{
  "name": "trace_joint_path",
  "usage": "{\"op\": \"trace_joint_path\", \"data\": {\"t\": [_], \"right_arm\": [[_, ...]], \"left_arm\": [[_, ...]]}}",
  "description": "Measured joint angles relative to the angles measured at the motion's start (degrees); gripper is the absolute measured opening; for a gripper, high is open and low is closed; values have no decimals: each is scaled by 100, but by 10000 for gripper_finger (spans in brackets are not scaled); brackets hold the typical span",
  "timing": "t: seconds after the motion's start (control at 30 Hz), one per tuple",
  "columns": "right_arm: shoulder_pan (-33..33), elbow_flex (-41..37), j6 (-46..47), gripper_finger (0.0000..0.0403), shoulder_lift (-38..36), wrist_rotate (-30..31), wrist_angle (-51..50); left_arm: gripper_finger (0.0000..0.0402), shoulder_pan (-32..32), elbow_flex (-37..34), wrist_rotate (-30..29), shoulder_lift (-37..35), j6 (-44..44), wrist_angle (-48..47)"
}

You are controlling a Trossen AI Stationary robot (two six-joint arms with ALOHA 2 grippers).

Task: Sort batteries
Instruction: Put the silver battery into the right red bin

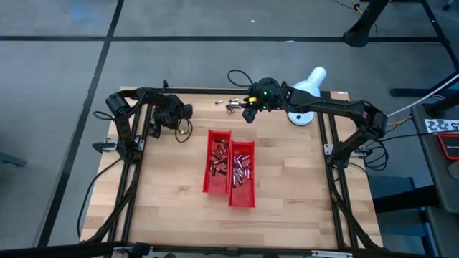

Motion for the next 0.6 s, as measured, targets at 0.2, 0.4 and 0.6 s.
{"op": "trace_joint_path", "data": {"t": [0.2, 0.4, 0.6], "right_arm": [[0, 0, 4, 140, 0, 184, 25], [0, 0, 26, 140, 0, 186, 35], [0, 0, 164, 140, 0, 181, 36]], "left_arm": [[207, 11, -8, 134, 36, 526, 381], [166, -28, 5, -92, 243, 804, 467], [96, -76, 3, -110, 247, 811, 559]]}}
